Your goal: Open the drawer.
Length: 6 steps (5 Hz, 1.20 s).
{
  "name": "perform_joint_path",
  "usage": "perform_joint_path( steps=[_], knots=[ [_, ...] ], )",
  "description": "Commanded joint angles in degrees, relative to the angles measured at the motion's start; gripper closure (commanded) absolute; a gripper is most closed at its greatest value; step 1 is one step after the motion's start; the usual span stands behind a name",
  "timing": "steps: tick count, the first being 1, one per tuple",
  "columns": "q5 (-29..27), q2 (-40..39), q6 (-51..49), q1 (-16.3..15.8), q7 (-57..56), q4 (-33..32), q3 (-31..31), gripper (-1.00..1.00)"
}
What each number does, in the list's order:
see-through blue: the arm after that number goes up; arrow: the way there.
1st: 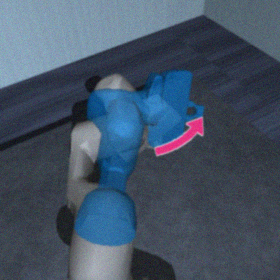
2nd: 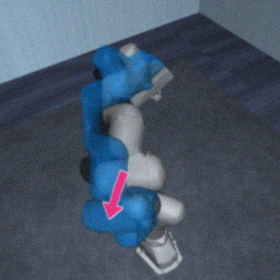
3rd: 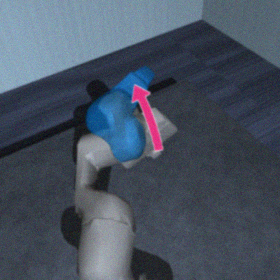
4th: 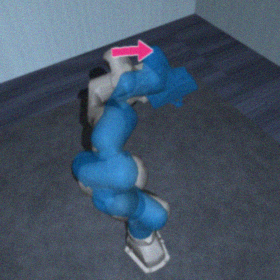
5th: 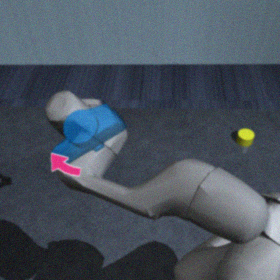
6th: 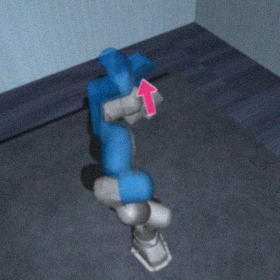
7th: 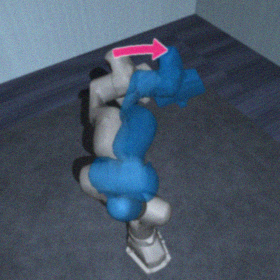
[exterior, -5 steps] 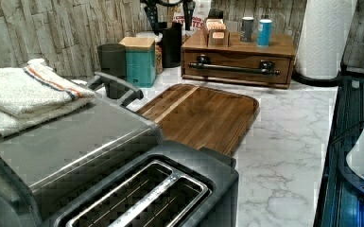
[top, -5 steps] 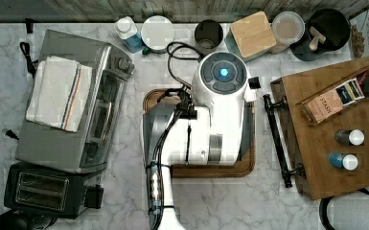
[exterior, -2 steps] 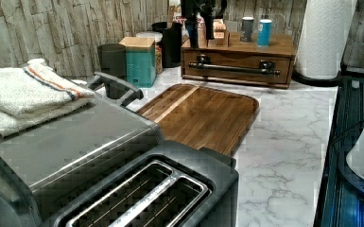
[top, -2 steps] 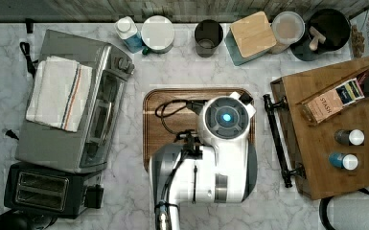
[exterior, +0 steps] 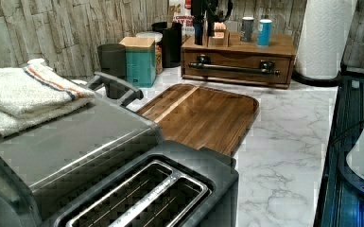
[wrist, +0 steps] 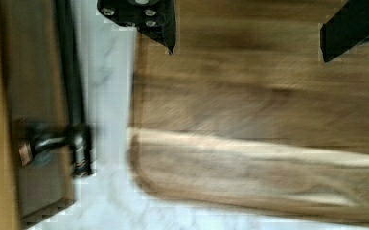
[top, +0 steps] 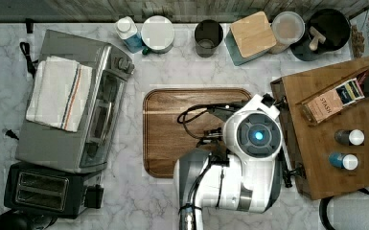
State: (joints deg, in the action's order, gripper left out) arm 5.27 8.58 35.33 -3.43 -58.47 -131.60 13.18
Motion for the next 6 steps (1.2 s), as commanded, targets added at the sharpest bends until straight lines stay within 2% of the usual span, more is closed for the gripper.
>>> perform_joint_path(
  steps=[1,3,5,6],
  knots=[
    [3.37,0.10,5.86,4.46,-17.52,-4.50,5.76,-1.00],
    [1.81,-2.95,9.44,5.00,-24.80,-5.09,8.80,-1.00],
    [3.12,-4.63,15.70,5.55,-21.96,-7.79,9.32,-1.00],
    [2.88,-6.93,15.42,6.30,-22.88,-6.42,9.72,-1.00]
  ],
)
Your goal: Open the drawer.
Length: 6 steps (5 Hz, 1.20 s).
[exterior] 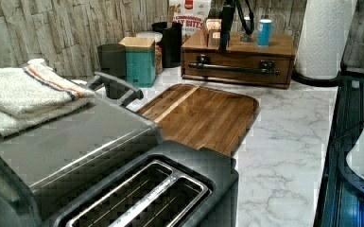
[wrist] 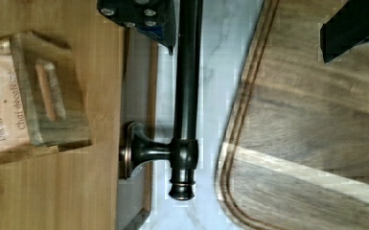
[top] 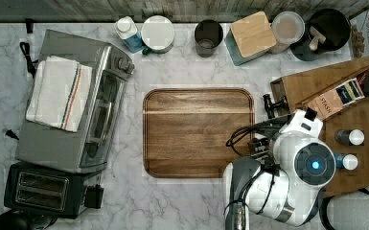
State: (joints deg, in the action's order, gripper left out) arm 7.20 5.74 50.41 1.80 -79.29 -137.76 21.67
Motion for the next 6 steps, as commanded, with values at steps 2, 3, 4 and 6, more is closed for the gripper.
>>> perform_joint_path(
  steps=[2,3,4,6],
  knots=[
    [-2.79,-7.42,6.34,0.59,-5.68,-0.62,4.32,-1.00],
    [-2.89,-8.55,6.41,2.43,-5.91,0.10,2.95,-1.00],
    [-4.87,-10.48,10.42,3.22,-8.10,-0.24,2.87,-1.00],
    [-9.83,-13.28,11.01,-2.96,-11.69,1.00,8.64,-1.00]
  ],
)
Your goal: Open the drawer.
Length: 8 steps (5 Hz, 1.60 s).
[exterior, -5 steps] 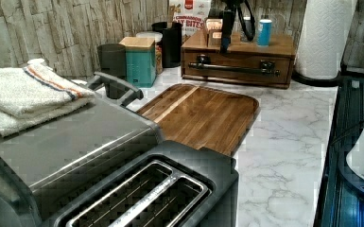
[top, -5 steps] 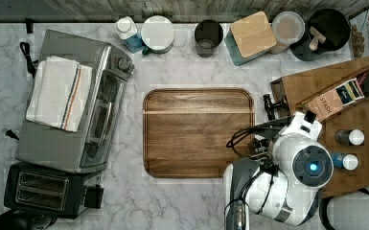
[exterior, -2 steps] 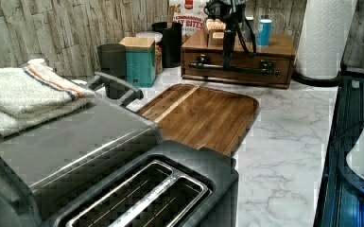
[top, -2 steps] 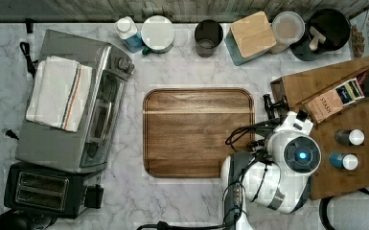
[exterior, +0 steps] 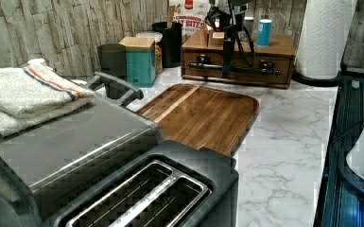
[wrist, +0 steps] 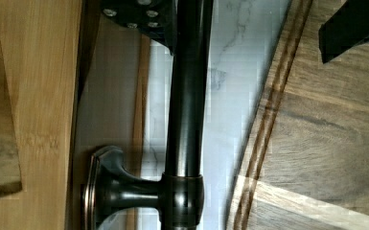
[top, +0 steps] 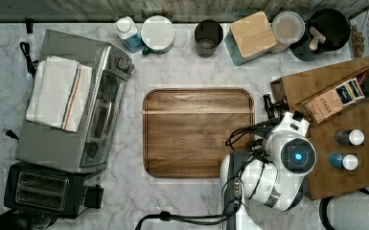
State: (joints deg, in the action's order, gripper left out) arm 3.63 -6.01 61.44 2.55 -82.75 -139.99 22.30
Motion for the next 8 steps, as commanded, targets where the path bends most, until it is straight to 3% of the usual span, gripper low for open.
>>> perform_joint_path(
  steps=[1,5,6,7,8],
  knots=[
    [-8.49,-3.67,-1.75,0.74,-10.34,4.78,3.55,-1.00],
    [-12.00,-3.63,1.32,-0.86,-10.26,1.27,2.32,-1.00],
    [-14.16,-1.75,1.28,0.78,-17.17,-0.09,0.34,-1.00],
    [-16.51,-1.33,-2.65,1.05,-20.82,0.22,-1.05,-1.00],
    [-17.00,0.08,-8.20,-0.63,-18.02,0.04,-0.55,-1.00]
  ],
)
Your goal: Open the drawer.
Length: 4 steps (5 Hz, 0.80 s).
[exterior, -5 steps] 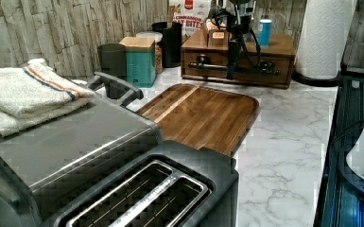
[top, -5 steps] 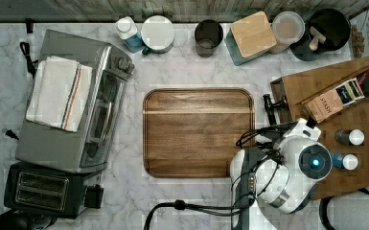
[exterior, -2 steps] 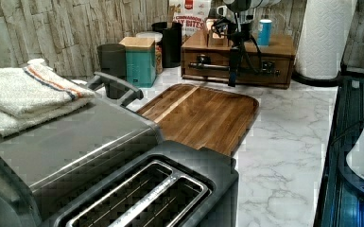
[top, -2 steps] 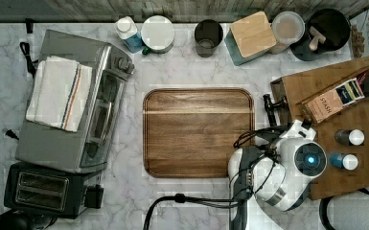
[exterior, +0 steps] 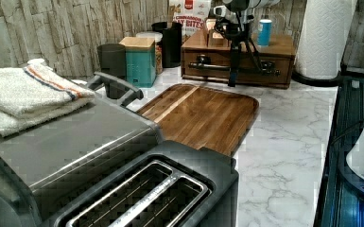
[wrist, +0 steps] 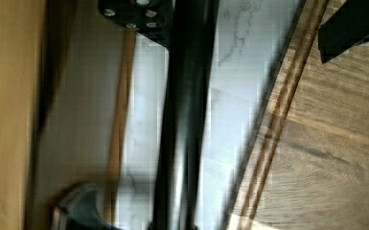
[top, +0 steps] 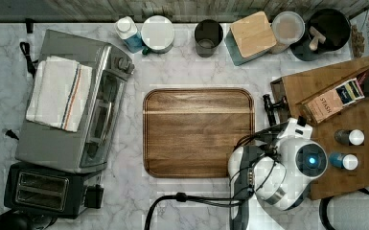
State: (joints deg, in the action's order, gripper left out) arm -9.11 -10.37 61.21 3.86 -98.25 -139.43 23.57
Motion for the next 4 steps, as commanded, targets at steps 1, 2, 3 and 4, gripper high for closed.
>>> perform_joint_path(
  steps=[1,2,3,4],
  knots=[
    [-7.83,5.63,-7.28,-1.47,-2.61,-3.48,-4.88,-1.00],
    [-8.66,9.90,-1.55,-5.15,1.40,-10.65,-6.22,-1.00],
    [-5.77,15.31,3.20,-8.94,9.07,-18.20,-8.58,-1.00],
    [-6.74,17.97,5.29,-11.64,12.67,-22.19,-11.65,-1.00]
  ],
)
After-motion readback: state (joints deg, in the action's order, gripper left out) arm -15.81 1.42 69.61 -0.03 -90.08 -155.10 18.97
